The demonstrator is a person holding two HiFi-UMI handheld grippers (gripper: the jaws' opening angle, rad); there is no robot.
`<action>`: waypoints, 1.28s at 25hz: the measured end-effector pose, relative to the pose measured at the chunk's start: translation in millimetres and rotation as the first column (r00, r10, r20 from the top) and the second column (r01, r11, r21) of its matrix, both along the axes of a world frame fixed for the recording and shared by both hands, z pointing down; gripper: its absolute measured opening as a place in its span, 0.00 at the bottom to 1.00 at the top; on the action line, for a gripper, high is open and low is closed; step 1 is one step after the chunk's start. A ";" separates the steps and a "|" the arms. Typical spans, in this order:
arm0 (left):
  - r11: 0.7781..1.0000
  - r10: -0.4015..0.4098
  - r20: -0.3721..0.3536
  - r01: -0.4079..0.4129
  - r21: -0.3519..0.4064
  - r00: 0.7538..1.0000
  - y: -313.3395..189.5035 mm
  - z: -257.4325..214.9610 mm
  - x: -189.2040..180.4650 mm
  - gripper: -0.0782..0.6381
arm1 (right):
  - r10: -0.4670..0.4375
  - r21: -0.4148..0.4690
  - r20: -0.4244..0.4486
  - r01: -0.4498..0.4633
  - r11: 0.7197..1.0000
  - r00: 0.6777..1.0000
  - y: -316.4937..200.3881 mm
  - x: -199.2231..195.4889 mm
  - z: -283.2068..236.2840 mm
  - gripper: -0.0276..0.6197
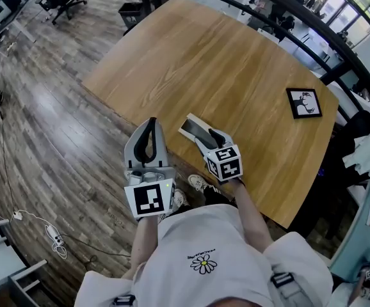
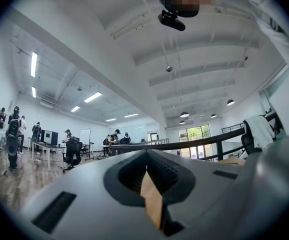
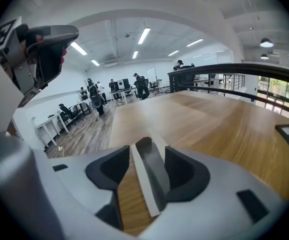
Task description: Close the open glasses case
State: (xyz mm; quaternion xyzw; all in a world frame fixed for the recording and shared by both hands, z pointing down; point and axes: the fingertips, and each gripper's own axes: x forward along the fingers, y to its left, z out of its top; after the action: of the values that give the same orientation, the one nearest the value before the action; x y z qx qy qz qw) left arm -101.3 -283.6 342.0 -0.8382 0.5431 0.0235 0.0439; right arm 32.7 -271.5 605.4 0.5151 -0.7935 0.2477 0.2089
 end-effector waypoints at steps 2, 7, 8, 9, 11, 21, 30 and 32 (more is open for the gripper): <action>1.000 -0.004 0.007 0.004 0.002 1.000 1.0 0.8 -2.0 0.13 | -0.009 -0.003 0.001 0.009 1.000 1.000 3.3 -3.5 0.6 0.39; 1.000 -0.016 0.008 0.016 0.000 1.000 5.1 2.0 -5.2 0.13 | -0.039 -0.027 0.013 0.040 0.999 0.999 15.6 -13.9 8.2 0.39; 1.000 -0.018 0.009 0.018 0.001 1.000 5.3 1.9 -5.6 0.13 | -0.045 -0.033 0.016 0.046 0.998 0.999 17.7 -16.3 10.1 0.39; 1.000 -0.019 0.010 0.019 0.001 1.000 5.5 1.9 -6.3 0.13 | -0.051 -0.040 0.018 0.052 0.998 0.999 19.8 -19.0 12.2 0.39; 1.000 -0.022 0.010 0.022 -0.004 1.000 5.6 2.3 -7.7 0.13 | -0.063 -0.060 0.017 0.064 0.996 0.998 24.6 -24.8 18.5 0.39; 0.999 -0.036 0.011 0.036 -0.021 0.999 4.4 8.0 -14.3 0.13 | -0.099 -0.133 0.010 0.099 0.986 0.995 42.2 -38.2 44.8 0.39; 0.999 -0.034 0.005 0.034 -0.004 0.999 6.0 5.5 -13.9 0.13 | -0.097 0.067 -0.098 0.103 0.992 0.990 12.9 -27.7 -18.2 0.38; 0.999 -0.037 0.002 0.037 0.000 0.999 5.5 3.2 -13.8 0.13 | -0.075 0.175 -0.118 0.095 0.980 0.990 -2.0 -23.9 -57.6 0.36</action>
State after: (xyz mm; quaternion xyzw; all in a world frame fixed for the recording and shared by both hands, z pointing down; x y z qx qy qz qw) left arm -115.1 -278.1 345.2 -0.8279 0.5586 0.0219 0.0449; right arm 8.8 -273.6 547.8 0.5106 -0.8211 0.1366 0.2157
